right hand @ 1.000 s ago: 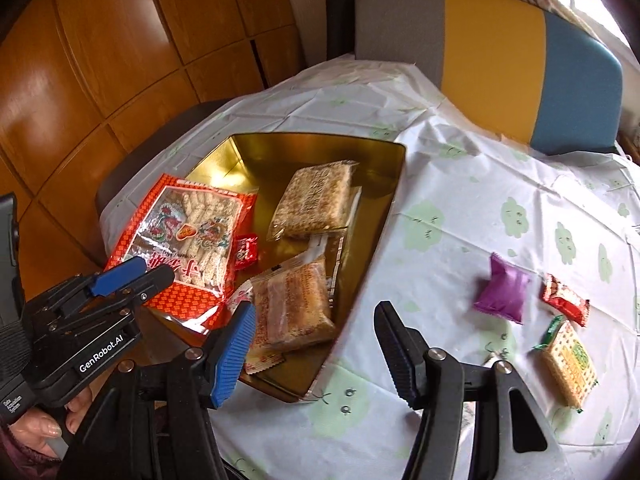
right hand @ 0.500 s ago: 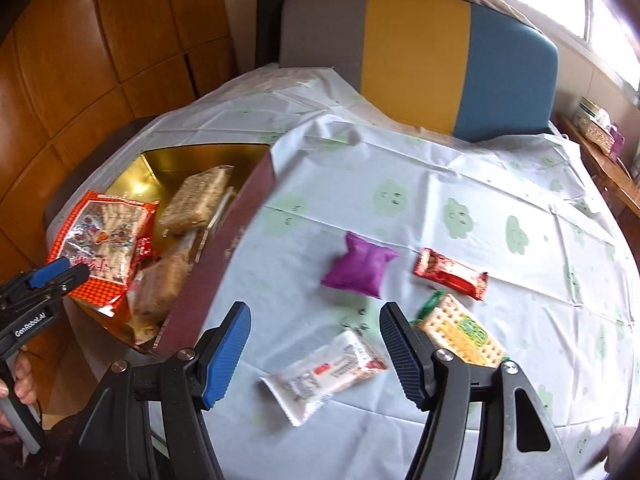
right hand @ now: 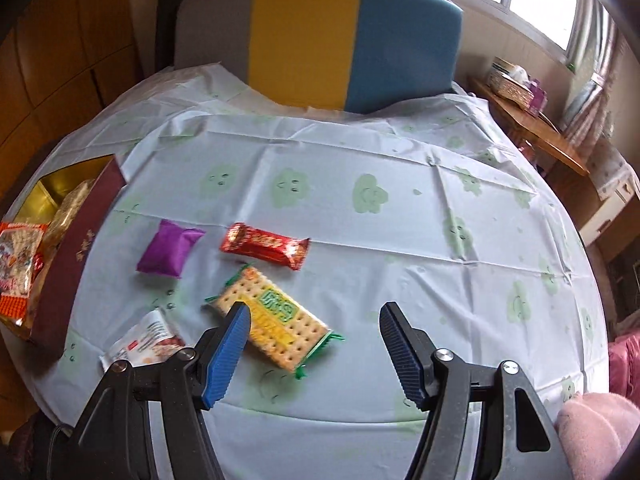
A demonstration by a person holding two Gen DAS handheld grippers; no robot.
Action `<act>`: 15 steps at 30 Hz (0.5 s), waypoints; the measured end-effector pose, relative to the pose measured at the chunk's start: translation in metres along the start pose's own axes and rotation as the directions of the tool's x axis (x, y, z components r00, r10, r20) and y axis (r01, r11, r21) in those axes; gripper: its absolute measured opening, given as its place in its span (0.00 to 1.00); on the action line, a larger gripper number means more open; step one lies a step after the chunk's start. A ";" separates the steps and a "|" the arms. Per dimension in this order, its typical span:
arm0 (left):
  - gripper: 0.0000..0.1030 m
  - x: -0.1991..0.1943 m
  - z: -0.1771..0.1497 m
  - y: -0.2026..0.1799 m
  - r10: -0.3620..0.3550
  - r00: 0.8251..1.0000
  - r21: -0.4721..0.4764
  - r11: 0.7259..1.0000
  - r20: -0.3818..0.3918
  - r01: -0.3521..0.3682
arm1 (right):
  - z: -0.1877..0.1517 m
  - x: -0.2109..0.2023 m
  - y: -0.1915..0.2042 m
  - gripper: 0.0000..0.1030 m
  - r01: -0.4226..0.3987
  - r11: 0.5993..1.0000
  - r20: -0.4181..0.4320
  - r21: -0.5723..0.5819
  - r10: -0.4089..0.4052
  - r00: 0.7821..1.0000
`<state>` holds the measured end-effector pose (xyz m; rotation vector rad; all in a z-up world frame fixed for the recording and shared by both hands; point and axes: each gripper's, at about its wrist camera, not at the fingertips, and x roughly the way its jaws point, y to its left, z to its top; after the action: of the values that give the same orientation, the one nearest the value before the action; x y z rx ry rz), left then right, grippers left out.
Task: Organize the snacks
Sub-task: 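Withdraw the right gripper from the tray while left gripper reaches toward the white sachet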
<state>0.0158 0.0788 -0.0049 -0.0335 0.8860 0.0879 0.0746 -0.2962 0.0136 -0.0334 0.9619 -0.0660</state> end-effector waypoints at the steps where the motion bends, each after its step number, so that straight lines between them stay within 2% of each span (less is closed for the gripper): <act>1: 0.52 0.001 0.000 -0.002 -0.006 1.000 0.001 1.000 -0.009 0.006 | 0.001 0.004 -0.009 0.66 0.007 0.999 -0.011 0.043 -0.006 1.000; 5: 0.52 -0.001 -0.001 -0.015 -0.030 1.000 0.044 0.999 -0.007 0.031 | 0.001 0.014 -0.039 0.66 -0.013 0.976 -0.055 0.217 0.025 0.998; 8: 0.52 -0.004 -0.001 -0.029 -0.064 0.998 0.090 0.994 0.000 0.063 | 0.000 0.016 -0.054 0.66 -0.023 0.953 -0.063 0.303 0.044 0.997; 15: 0.52 -0.008 0.002 -0.073 -0.140 0.990 0.214 0.967 -0.003 0.137 | -0.003 0.021 -0.063 0.66 -0.026 0.932 -0.085 0.362 0.061 0.994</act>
<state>0.0191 0.0057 0.0023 0.1063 0.8743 -0.1380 0.0809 -0.3602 -0.0016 0.3335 1.0333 -0.2043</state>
